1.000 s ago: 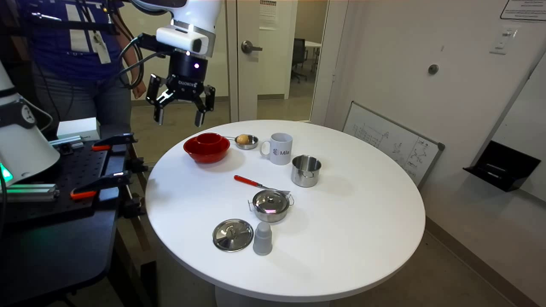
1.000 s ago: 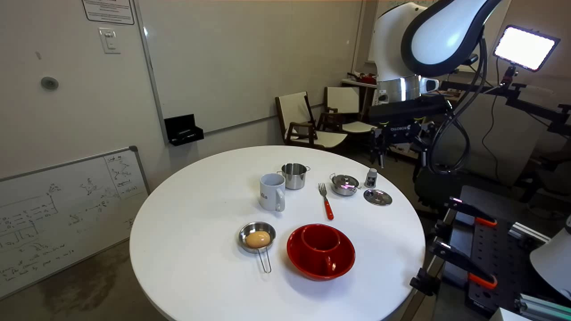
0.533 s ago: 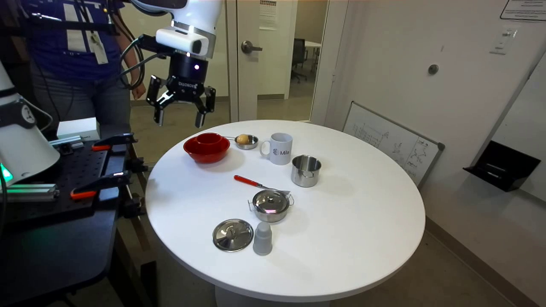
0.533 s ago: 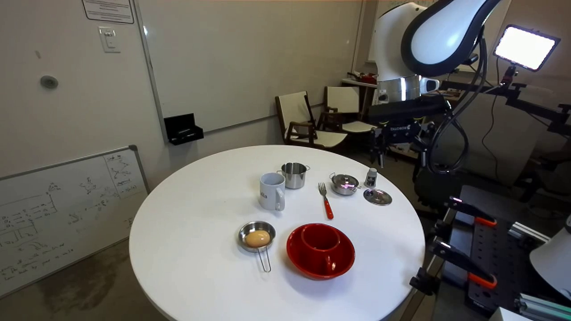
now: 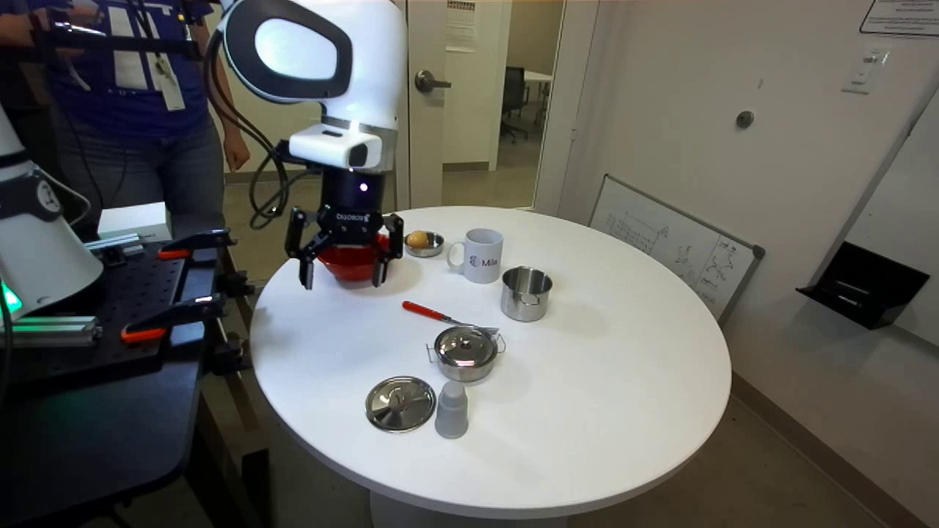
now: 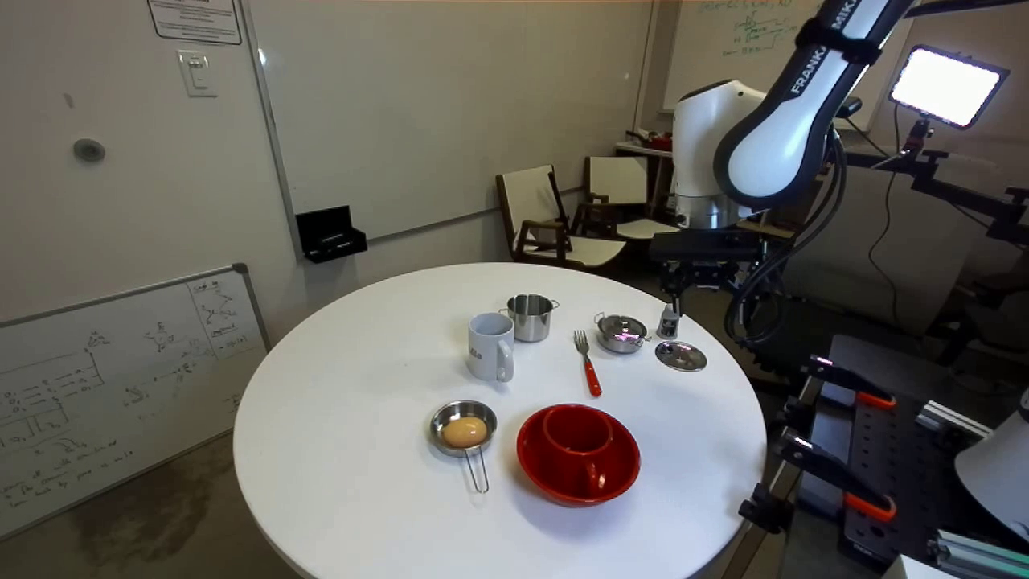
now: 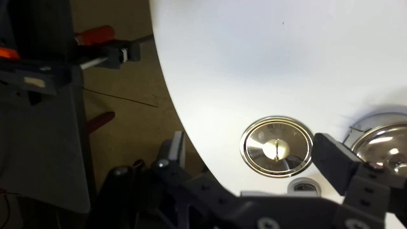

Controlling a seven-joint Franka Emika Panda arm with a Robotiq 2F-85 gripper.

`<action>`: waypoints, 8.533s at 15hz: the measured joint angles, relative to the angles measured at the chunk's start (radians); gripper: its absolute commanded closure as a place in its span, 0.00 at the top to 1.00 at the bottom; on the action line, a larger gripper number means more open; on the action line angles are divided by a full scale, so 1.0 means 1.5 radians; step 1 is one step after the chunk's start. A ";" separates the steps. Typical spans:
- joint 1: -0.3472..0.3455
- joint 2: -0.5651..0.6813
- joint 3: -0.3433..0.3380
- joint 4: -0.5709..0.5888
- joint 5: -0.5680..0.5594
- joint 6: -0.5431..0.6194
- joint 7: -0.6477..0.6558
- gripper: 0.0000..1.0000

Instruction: Take the lid from the table and put it on the pot next to the cup

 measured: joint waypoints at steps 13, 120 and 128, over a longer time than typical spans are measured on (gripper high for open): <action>0.002 0.174 -0.039 0.077 0.184 0.151 -0.226 1.00; 0.123 0.360 -0.058 0.461 0.343 0.159 -0.588 0.07; 0.114 0.414 -0.028 0.572 0.343 0.087 -0.670 0.07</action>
